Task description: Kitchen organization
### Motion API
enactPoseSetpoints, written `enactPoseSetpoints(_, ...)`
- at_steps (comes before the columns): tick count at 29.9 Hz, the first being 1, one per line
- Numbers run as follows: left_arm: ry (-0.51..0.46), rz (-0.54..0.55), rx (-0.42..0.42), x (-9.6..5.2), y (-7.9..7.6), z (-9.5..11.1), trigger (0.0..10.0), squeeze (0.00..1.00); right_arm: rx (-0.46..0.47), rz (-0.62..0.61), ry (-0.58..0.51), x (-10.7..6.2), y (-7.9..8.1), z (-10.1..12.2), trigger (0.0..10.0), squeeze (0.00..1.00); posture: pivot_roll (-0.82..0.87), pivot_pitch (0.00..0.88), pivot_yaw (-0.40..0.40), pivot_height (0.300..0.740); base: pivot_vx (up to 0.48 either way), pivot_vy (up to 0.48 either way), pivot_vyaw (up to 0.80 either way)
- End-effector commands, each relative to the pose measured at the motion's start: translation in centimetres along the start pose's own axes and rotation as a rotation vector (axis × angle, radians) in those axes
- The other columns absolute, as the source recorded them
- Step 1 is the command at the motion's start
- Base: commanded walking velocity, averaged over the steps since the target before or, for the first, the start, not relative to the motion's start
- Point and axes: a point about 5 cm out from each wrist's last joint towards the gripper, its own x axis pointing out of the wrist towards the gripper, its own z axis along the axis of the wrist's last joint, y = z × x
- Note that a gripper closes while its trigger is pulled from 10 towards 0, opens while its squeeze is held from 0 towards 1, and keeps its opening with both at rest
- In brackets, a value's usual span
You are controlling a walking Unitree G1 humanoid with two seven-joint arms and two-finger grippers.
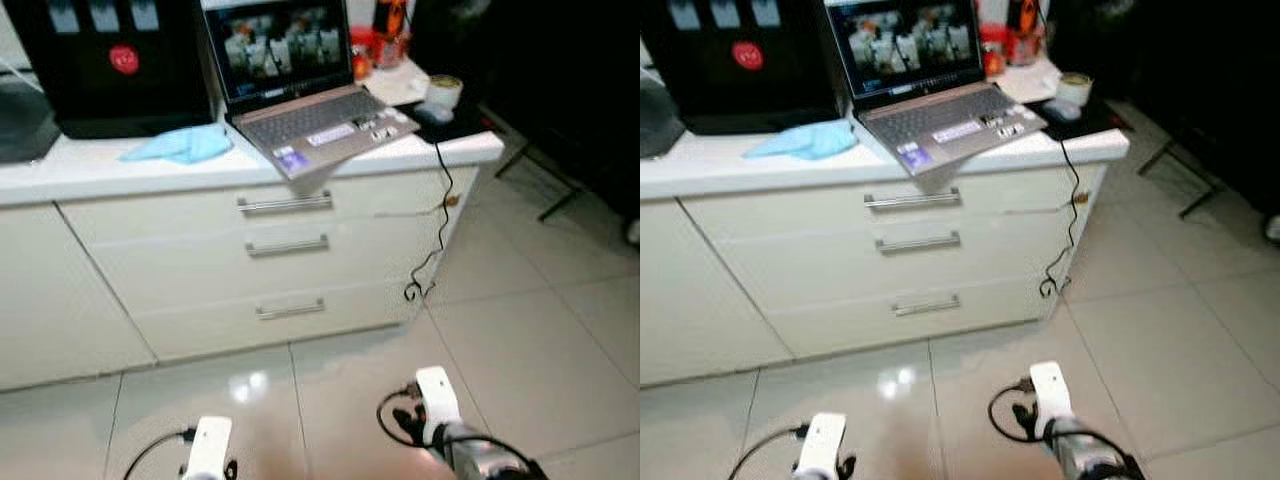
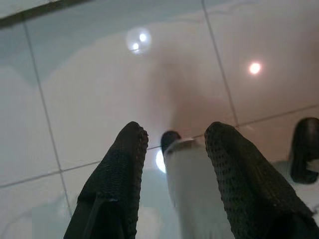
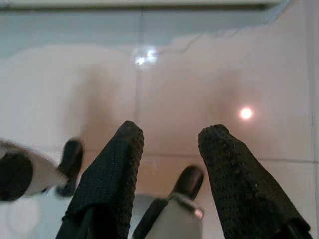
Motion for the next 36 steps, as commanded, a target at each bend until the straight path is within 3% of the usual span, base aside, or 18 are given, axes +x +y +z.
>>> enactPoseSetpoints(1, 0.024, 0.0, 0.004, -0.08, 0.02, -0.6, 10.0, 0.0, -0.004, 0.015, -0.026, 0.25, 0.46, 1.02, 10.0, 0.0, 0.01, 0.0, -0.012, 0.74, 0.0, 0.48, 0.0)
enactPoseSetpoints(25, 0.02, 0.001, 0.0, -0.06, 0.11, -0.45, 10.0, 0.0, -0.028, 0.024, -0.031, 0.27, 0.53, 1.23, 10.0, 0.0, 0.01, 0.0, -0.01, 0.74, 0.0, 0.48, 0.0)
enactPoseSetpoints(36, 0.025, 0.003, -0.003, -0.1, 0.15, -0.64, 10.0, 0.0, -0.007, 0.02, -0.03, 0.27, 0.53, 1.13, 10.0, 0.0, 0.01, 0.0, -0.011, 0.74, 0.0, 0.48, 0.23)
